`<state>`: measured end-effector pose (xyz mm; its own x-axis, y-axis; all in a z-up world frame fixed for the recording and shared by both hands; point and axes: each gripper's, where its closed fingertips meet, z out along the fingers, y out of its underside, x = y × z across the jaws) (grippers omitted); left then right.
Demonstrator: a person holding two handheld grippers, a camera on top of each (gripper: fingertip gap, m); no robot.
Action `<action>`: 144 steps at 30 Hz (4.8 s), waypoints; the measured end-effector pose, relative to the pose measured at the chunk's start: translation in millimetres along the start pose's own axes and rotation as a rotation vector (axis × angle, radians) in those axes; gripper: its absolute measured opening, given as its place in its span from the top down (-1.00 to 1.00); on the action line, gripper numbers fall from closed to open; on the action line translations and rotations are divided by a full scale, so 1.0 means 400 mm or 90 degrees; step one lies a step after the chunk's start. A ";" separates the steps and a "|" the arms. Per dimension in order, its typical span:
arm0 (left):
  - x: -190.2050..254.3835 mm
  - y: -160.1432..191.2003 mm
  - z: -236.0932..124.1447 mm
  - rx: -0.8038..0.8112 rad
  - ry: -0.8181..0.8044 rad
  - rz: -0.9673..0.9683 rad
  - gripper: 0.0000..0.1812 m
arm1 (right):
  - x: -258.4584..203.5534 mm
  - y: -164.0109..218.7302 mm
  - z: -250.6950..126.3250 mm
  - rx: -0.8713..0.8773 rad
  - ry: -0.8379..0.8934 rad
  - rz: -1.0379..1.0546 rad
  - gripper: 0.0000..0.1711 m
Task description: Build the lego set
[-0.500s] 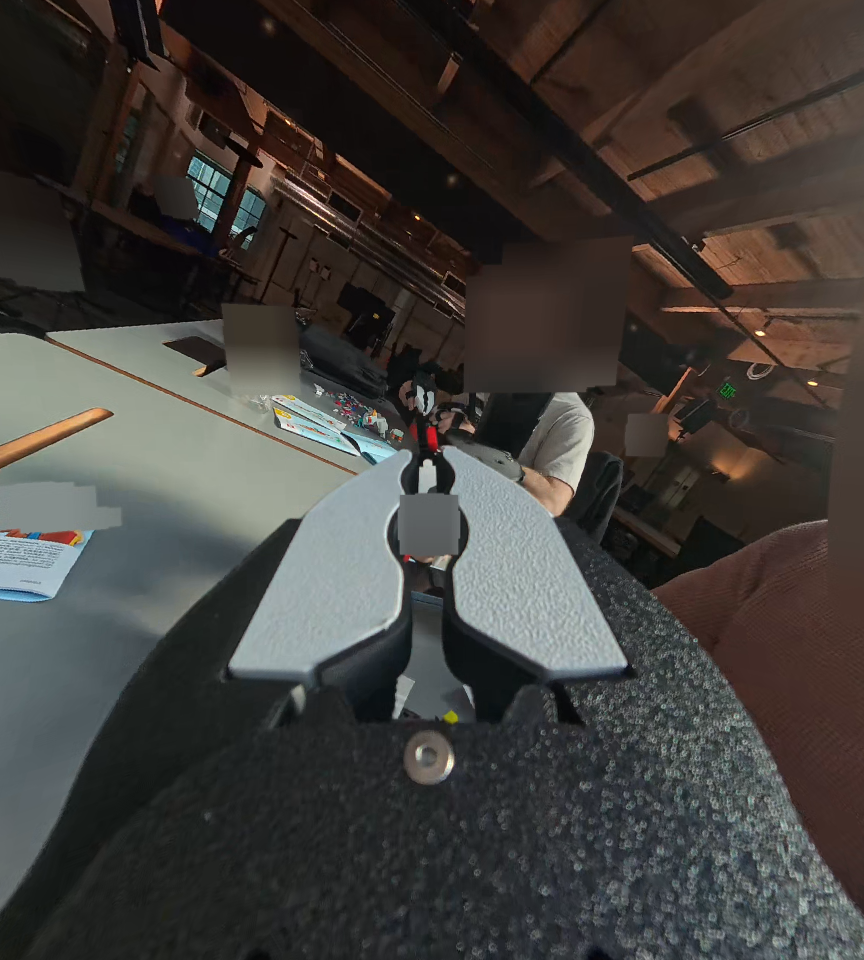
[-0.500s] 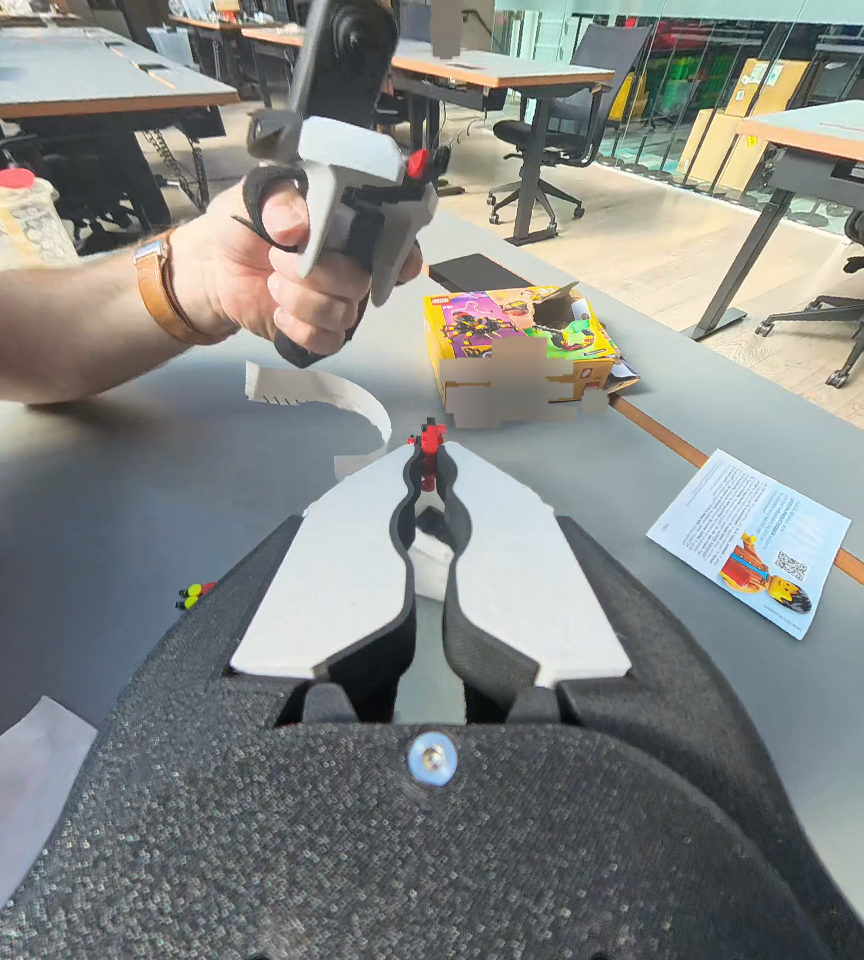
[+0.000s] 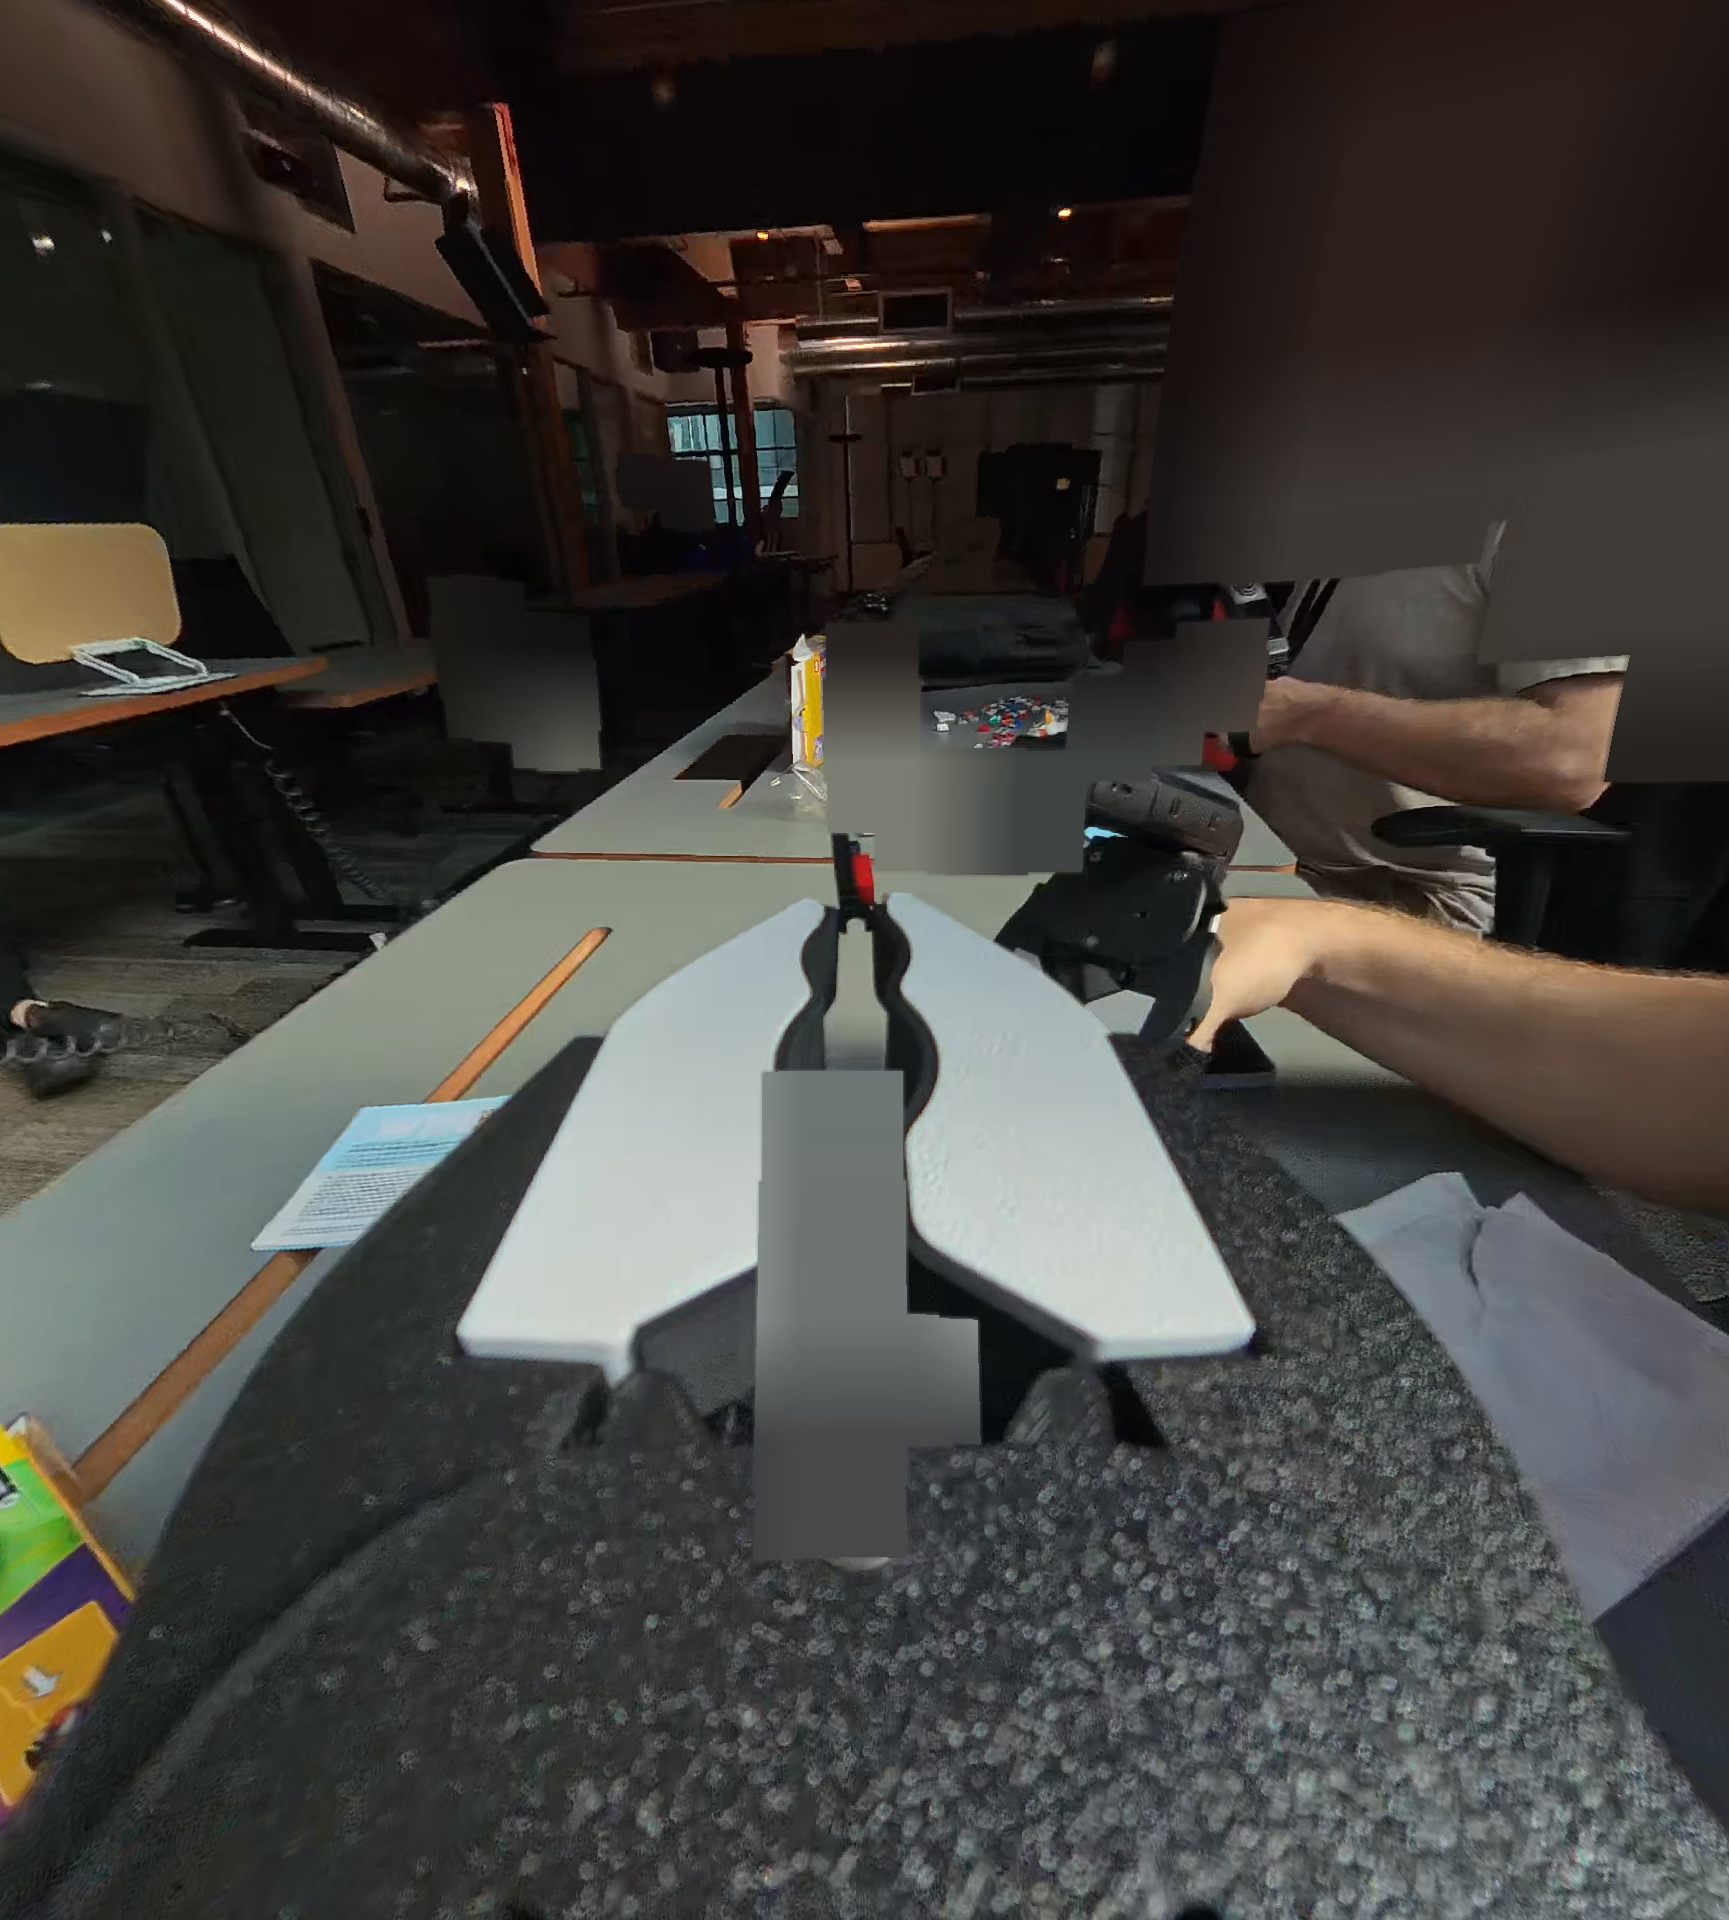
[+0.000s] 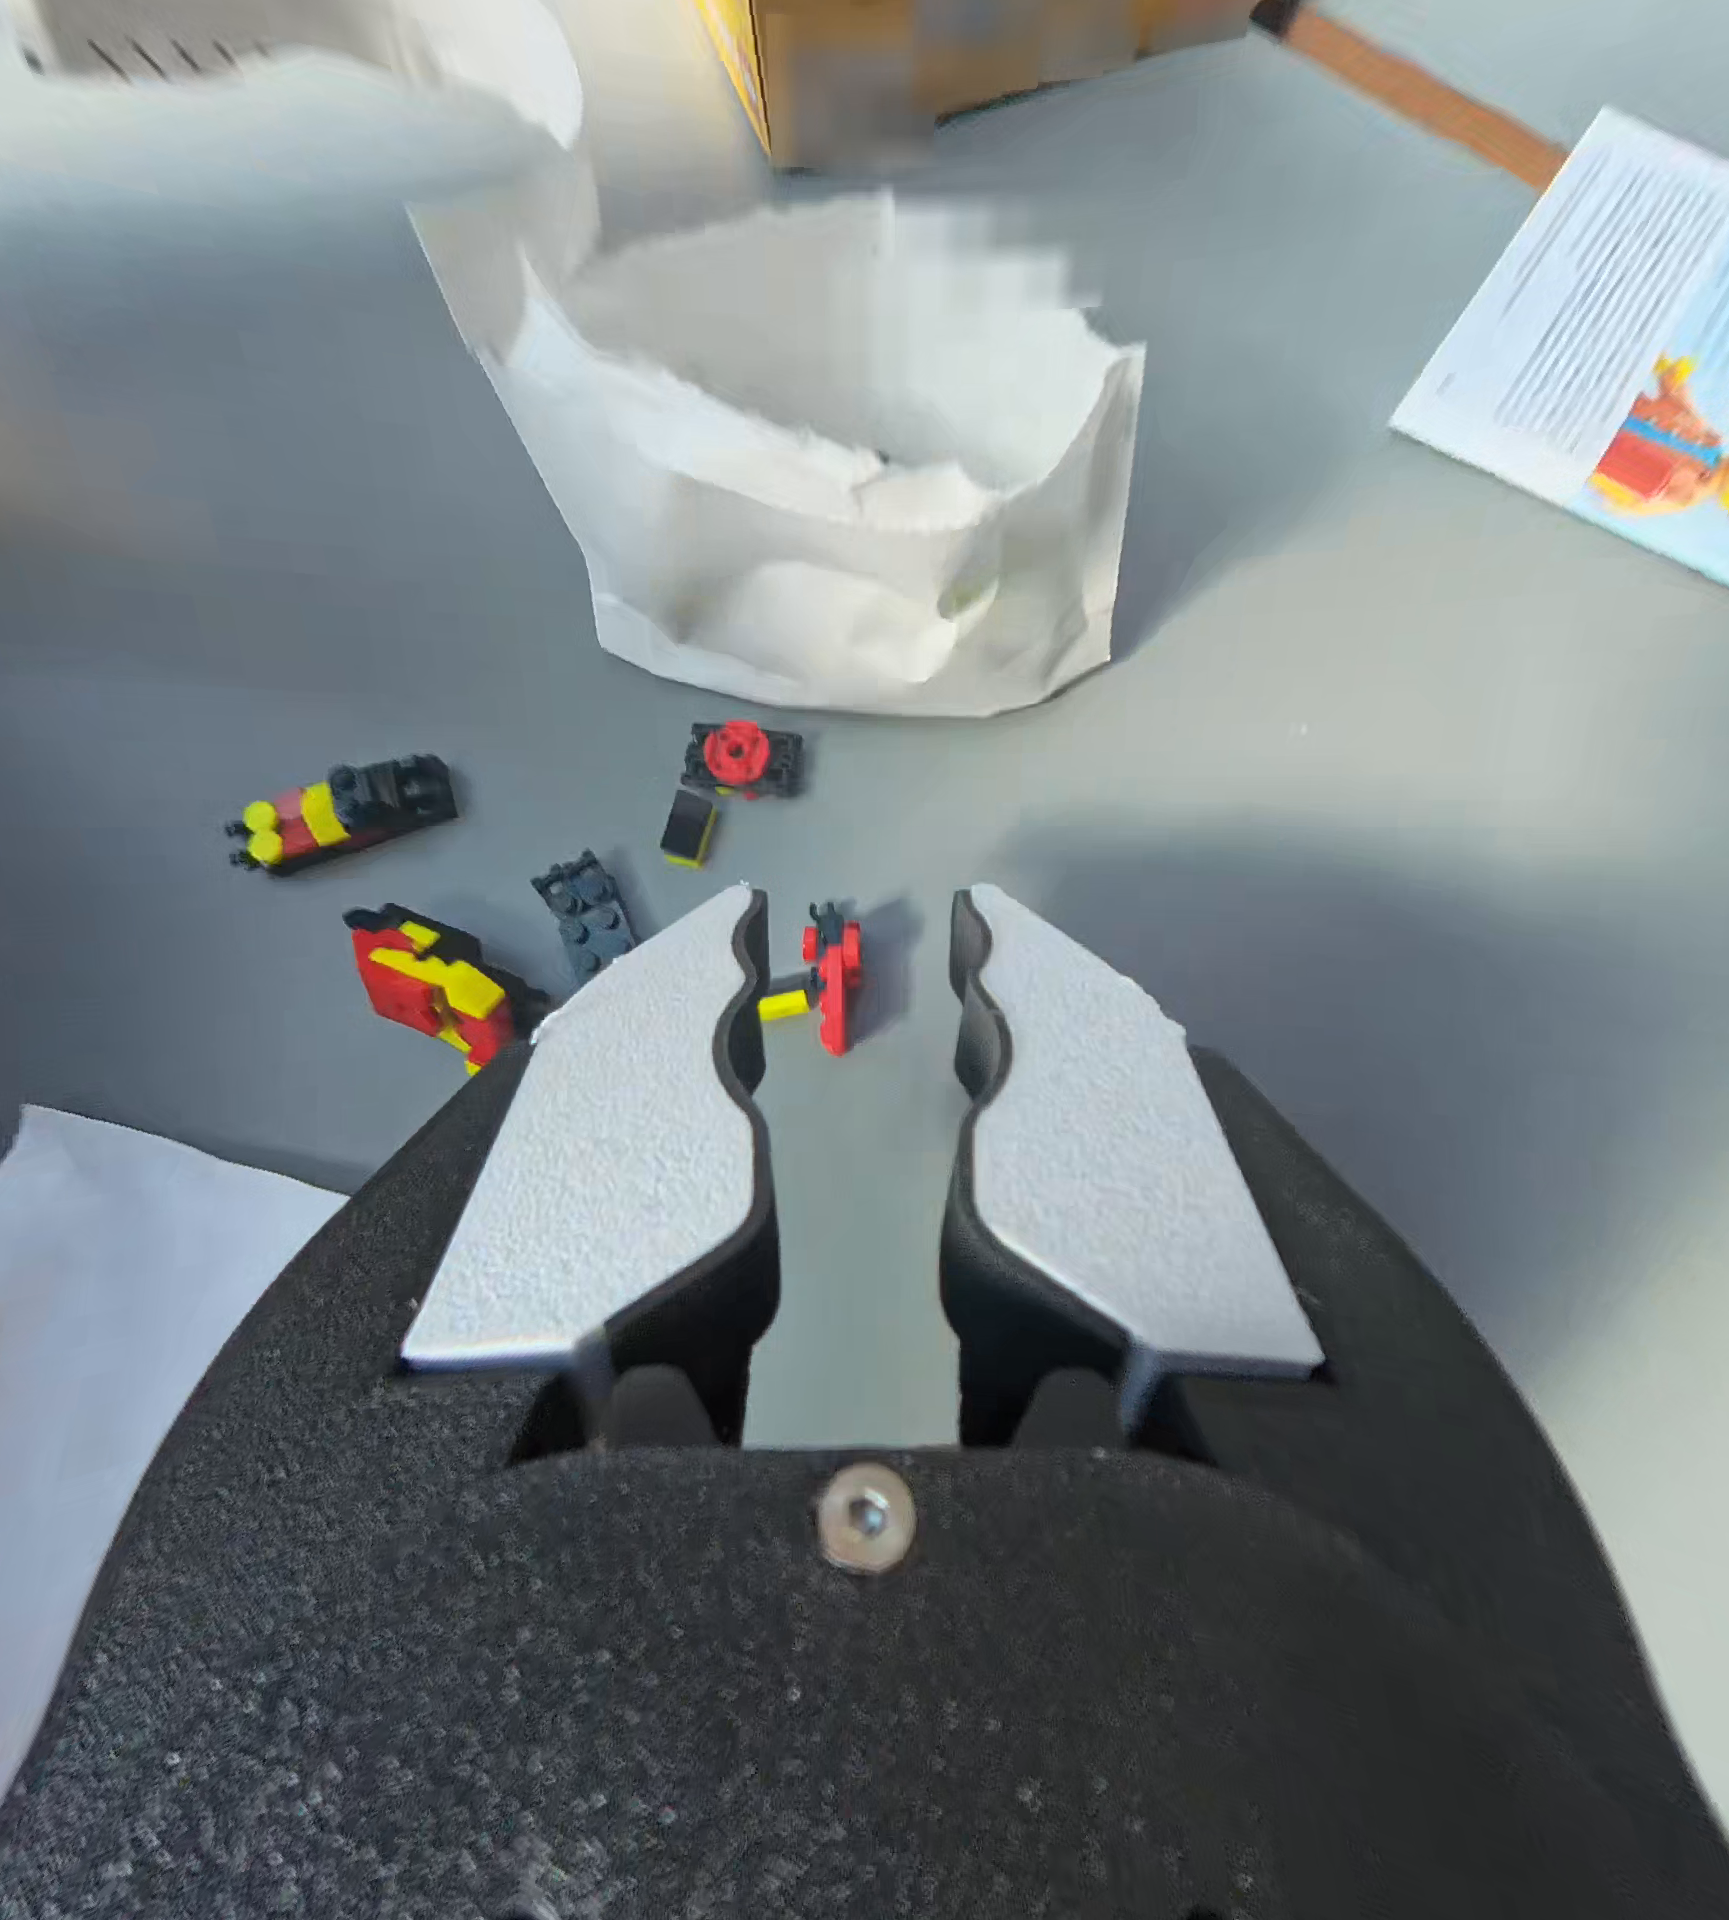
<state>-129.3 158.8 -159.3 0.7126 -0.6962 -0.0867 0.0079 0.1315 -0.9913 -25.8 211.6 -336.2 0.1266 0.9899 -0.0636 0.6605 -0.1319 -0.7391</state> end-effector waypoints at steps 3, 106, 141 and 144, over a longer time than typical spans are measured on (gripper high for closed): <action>0.027 -0.041 -0.003 0.016 -0.093 0.295 0.94 | -0.088 -0.203 -0.117 0.272 -0.093 0.066 0.64; 0.039 0.033 0.036 -0.078 -0.064 0.545 0.94 | -0.213 -0.428 -0.109 0.389 -0.346 0.079 0.90; 0.065 -0.001 0.038 -0.034 -0.130 0.582 0.95 | -0.236 -0.423 -0.144 0.405 -0.313 0.029 0.87; 0.064 0.000 0.037 -0.036 -0.128 0.576 0.95 | -0.233 -0.433 -0.150 0.421 -0.318 0.038 0.87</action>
<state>-100.9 151.4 -160.1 0.5387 -0.2090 -0.8161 -0.6414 0.5264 -0.5582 -107.6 139.0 -162.3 -0.2990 0.9089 -0.2907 0.0728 -0.2820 -0.9566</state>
